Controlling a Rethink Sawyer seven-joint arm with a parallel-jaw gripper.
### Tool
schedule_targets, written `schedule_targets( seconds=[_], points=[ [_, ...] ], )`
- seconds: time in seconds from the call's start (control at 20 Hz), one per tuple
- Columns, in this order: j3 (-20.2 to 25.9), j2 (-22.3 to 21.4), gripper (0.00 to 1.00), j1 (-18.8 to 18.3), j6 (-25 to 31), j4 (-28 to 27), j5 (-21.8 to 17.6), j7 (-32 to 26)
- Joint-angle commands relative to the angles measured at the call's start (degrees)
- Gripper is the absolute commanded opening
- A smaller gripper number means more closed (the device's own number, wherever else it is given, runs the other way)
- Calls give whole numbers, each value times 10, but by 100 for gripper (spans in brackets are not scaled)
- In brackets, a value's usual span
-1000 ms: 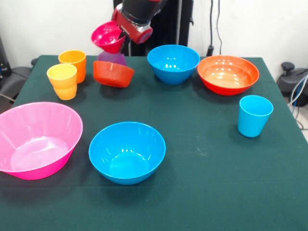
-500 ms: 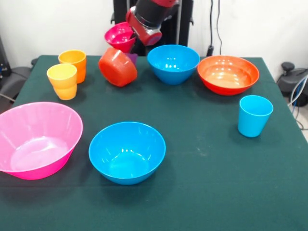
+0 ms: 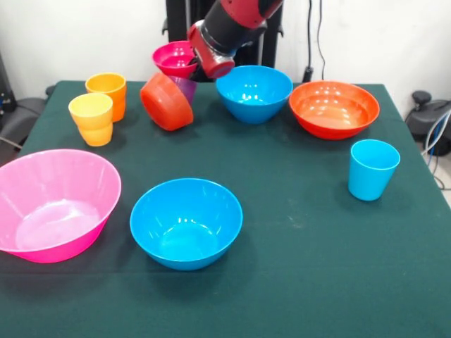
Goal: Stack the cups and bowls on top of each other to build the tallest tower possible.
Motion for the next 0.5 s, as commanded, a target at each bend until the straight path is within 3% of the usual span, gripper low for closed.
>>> schedule_targets(
  seconds=[0.05,0.5],
  points=[
    [7,58,0,15,6,-108,64,102],
    [8,63,0,12,2,-115,79,85]
  ],
)
